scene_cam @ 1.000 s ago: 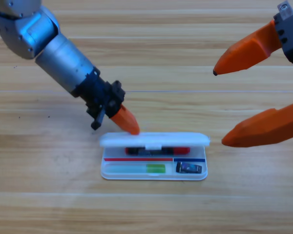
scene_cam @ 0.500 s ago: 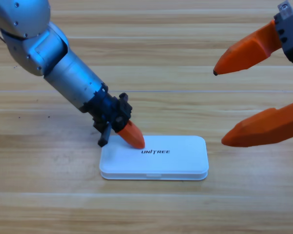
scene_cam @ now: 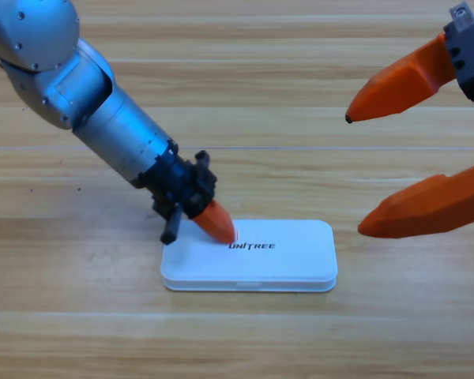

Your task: Clean up eraser and pencils

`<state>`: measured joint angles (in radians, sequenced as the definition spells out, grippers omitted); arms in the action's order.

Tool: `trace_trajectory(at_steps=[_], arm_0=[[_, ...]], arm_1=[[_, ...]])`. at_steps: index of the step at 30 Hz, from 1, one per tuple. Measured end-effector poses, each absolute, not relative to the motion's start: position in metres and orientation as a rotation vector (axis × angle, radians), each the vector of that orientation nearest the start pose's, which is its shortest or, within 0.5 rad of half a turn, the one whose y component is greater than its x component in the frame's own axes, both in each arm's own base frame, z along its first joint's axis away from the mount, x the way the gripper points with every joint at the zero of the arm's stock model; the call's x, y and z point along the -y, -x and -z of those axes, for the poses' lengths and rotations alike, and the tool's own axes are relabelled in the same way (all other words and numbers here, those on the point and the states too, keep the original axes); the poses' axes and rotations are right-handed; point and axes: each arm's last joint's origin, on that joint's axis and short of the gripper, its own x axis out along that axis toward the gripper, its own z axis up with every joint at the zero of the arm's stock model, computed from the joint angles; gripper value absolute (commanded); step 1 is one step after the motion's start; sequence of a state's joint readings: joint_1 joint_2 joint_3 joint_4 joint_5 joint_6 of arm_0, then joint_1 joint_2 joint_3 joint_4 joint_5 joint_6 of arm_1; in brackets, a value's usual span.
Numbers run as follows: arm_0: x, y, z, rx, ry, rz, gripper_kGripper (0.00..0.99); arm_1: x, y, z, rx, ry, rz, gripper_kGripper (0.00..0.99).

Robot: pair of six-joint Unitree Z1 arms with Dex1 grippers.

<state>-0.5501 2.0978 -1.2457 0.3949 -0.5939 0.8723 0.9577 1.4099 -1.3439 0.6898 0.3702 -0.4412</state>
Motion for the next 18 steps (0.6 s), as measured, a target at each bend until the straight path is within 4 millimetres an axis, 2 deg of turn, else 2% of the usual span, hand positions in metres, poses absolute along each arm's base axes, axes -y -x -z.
trace_trajectory(at_steps=[1, 2, 3, 7, 10, 14, 18], arm_0=[[0.23, -0.322, -0.177, -0.81, -0.644, 1.476, 0.733], [0.229, -0.319, -0.181, -0.836, -0.655, 1.469, 0.92], [0.227, -0.316, -0.185, -0.86, -0.669, 1.461, 0.977], [0.218, -0.303, -0.209, -0.922, -0.726, 1.425, 0.99], [0.217, -0.292, -0.245, -0.893, -0.772, 1.404, 0.99], [0.21, -0.258, -0.299, -0.829, -0.799, 1.415, 0.99], [0.197, -0.228, -0.331, -0.745, -0.8, 1.407, 0.99]], arm_1=[[-0.214, -0.129, -0.412, -0.49, 0.591, -1.422, 0.943], [-0.214, -0.129, -0.412, -0.49, 0.591, -1.422, 0.943], [-0.214, -0.129, -0.412, -0.49, 0.591, -1.422, 0.943], [-0.214, -0.129, -0.412, -0.49, 0.591, -1.422, 0.943], [-0.214, -0.129, -0.412, -0.49, 0.591, -1.422, 0.943], [-0.214, -0.129, -0.412, -0.49, 0.591, -1.422, 0.943], [-0.214, -0.129, -0.412, -0.493, 0.588, -1.421, 0.943]])
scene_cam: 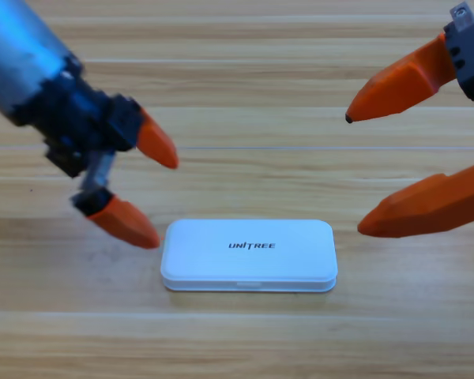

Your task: Clean up eraser and pencils

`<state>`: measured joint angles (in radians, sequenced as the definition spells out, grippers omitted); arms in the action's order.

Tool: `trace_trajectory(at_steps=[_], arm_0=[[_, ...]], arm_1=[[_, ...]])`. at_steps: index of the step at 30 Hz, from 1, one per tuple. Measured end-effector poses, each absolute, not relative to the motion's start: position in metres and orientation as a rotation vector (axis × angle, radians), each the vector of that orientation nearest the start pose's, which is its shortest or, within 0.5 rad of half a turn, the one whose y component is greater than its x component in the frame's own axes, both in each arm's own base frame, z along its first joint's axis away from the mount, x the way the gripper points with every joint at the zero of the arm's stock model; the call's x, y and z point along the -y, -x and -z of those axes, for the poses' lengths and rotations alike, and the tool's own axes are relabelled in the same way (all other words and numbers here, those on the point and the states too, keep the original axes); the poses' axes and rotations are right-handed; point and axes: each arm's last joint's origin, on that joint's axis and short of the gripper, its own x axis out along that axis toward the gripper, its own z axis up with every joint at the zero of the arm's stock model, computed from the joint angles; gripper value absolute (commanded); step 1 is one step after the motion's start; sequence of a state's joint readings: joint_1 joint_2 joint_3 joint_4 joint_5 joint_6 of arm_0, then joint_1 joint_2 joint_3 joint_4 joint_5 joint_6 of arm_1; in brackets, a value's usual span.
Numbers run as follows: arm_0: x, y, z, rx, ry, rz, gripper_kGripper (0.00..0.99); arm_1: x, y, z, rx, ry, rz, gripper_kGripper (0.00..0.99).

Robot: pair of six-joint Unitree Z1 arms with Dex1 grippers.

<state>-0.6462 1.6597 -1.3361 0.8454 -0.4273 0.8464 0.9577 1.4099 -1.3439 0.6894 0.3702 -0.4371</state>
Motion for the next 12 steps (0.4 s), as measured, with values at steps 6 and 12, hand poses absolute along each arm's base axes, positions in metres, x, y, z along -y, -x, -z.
trace_trajectory(at_steps=[6, 12], arm_0=[[0.189, -0.215, -0.337, -0.738, -0.786, 1.395, 0.99], [0.19, -0.212, -0.335, -0.757, -0.776, 1.397, 0.99]], arm_1=[[-0.214, -0.129, -0.412, -0.492, 0.588, -1.421, 0.943], [-0.214, -0.129, -0.412, -0.492, 0.587, -1.421, 0.943]])
